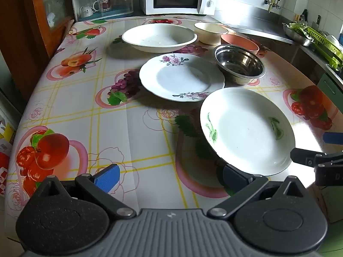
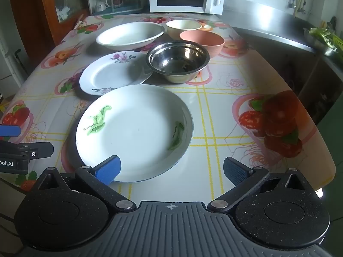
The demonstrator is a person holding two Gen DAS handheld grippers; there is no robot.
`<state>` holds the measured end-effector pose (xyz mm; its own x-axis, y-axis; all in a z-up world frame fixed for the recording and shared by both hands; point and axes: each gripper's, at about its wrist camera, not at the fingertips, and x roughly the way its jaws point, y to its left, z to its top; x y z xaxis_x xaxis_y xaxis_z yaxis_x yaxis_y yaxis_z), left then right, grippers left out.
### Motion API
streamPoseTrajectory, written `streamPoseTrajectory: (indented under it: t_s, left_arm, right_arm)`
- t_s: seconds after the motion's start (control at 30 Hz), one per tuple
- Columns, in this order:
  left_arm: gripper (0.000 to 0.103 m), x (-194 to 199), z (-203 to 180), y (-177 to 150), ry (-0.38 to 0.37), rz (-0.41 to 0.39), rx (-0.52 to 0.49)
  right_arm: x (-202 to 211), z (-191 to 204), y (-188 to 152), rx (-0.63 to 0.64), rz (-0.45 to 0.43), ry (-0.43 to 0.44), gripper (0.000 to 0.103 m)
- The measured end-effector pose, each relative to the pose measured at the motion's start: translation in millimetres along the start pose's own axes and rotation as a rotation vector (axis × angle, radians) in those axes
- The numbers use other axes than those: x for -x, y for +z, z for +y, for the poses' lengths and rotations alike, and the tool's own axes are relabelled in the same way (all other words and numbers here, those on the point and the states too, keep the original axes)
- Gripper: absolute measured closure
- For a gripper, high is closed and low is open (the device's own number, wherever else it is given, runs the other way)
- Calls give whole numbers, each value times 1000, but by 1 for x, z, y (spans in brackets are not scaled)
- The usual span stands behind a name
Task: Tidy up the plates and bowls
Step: 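Move the left tool toward the large white shallow bowl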
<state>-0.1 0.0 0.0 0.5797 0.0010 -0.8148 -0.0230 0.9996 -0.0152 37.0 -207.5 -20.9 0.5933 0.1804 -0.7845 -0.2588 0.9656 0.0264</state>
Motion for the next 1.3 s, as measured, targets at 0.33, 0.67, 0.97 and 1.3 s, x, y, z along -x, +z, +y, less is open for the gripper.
streamPoseTrajectory:
  t_s: [0.33, 0.67, 0.97, 1.3]
  left_arm:
    - [0, 1, 2, -3, -13, 7, -3]
    - [0, 2, -2, -4, -15, 11, 2]
    - [0, 4, -6, -6, -17, 11, -5]
    - [0, 4, -6, -6, -17, 11, -4]
  right_arm:
    - [3, 0, -3, -10, -4, 20, 1]
    - [8, 0, -8, -11, -9, 28, 1]
    - [8, 1, -8, -9, -9, 31, 1]
    - [7, 4, -7, -4, -8, 36, 1]
